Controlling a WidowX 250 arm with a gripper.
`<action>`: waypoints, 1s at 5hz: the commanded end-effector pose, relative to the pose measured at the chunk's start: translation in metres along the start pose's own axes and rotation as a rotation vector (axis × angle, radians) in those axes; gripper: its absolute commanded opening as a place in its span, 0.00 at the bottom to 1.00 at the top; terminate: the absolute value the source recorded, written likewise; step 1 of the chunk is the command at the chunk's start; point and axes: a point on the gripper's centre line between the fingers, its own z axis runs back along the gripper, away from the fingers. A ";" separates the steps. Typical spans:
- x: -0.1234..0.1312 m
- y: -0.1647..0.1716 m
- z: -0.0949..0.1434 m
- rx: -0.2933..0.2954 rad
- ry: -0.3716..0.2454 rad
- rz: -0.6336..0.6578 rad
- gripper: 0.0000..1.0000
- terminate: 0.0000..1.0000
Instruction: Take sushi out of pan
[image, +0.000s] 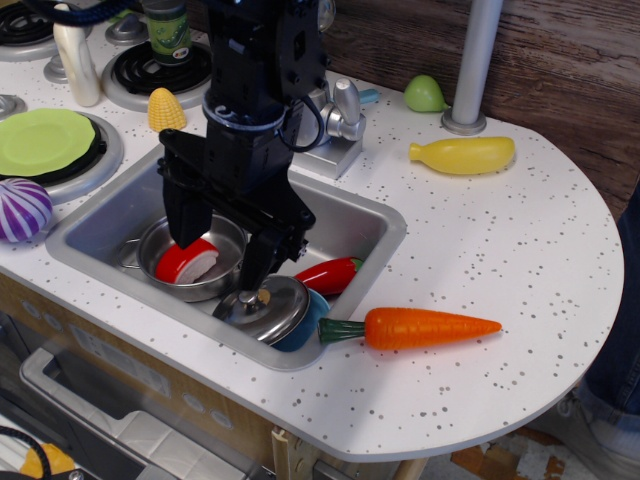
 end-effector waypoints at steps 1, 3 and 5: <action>0.000 0.000 0.000 0.000 0.000 0.000 1.00 0.00; 0.024 0.054 -0.033 0.099 -0.019 0.006 1.00 0.00; 0.054 0.109 -0.078 0.111 -0.094 -0.031 1.00 0.00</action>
